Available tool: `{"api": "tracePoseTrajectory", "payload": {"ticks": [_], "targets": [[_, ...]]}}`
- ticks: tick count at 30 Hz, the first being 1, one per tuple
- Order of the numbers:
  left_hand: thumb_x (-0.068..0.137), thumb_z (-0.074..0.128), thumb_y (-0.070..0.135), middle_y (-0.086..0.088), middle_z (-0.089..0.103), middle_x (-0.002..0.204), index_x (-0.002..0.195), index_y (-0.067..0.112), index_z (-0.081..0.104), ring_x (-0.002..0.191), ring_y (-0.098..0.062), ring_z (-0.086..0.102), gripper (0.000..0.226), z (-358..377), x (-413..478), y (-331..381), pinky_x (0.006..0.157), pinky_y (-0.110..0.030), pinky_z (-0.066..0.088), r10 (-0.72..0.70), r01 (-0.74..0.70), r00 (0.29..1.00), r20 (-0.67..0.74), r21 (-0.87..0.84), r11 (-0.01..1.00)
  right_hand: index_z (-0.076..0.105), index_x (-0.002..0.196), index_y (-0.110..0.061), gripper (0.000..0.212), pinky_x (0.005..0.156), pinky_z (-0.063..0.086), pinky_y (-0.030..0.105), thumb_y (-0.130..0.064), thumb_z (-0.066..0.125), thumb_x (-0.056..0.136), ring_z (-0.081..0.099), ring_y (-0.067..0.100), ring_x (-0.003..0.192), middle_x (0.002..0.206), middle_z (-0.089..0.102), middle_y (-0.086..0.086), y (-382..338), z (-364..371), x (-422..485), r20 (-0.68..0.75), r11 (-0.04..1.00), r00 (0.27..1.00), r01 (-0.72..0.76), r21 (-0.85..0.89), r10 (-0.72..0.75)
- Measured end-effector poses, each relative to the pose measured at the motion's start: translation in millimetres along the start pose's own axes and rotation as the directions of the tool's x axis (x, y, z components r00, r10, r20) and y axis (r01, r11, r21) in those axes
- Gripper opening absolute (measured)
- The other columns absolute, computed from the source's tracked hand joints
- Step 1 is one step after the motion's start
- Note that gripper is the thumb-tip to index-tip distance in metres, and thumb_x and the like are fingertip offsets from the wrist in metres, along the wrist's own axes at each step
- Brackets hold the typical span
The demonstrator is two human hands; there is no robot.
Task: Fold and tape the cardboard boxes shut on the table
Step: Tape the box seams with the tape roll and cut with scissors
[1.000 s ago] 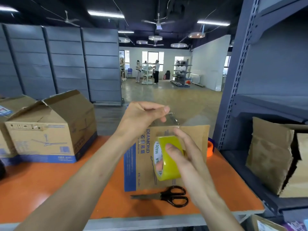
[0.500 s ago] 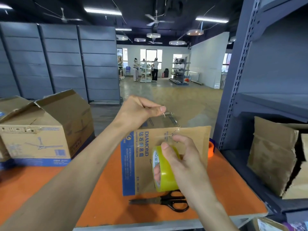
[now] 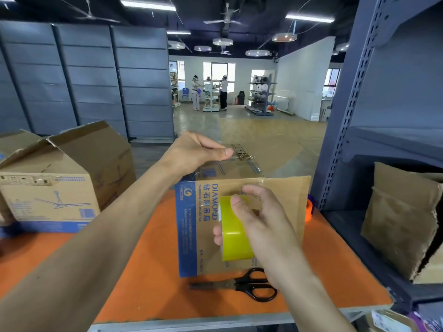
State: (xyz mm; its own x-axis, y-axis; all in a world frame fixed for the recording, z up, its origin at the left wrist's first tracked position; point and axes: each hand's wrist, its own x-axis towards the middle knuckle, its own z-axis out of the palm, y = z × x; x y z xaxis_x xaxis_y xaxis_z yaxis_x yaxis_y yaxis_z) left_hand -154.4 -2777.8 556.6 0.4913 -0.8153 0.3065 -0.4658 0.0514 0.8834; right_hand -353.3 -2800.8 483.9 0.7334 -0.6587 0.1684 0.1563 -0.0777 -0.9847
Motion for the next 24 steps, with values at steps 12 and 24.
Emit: {"api": "tracePoseTrajectory", "payload": {"ticks": [12, 24], "targets": [[0.077, 0.086, 0.037, 0.011, 0.079, 0.089, 0.093, 0.026, 0.084, 0.098, 0.000, 0.071, 0.020, 5, -2, -3, 0.106, -0.031, 0.050, -0.003, 0.004, 1.000, -0.004, 0.141, 0.990, 0.041, 0.128, -0.033, 0.027, 0.064, 0.062, 0.040, -0.033, 0.054, 0.104, 0.076, 0.030, 0.067, 0.075, 0.076, 0.011, 3, 0, 0, -0.011, 1.000, 1.000, -0.012, -0.029, 0.011], [0.077, 0.078, 0.061, 0.017, 0.059, 0.118, 0.085, 0.047, 0.079, 0.125, -0.016, 0.038, 0.016, 14, -2, -9, 0.096, -0.032, 0.023, 0.168, -0.028, 0.973, -0.160, 0.637, 0.770, 0.040, 0.131, -0.031, 0.030, 0.067, 0.063, 0.049, -0.032, 0.053, 0.104, 0.075, 0.030, 0.065, 0.074, 0.076, 0.011, 4, 2, 0, -0.032, 0.999, 0.999, -0.004, -0.050, 0.002]]}}
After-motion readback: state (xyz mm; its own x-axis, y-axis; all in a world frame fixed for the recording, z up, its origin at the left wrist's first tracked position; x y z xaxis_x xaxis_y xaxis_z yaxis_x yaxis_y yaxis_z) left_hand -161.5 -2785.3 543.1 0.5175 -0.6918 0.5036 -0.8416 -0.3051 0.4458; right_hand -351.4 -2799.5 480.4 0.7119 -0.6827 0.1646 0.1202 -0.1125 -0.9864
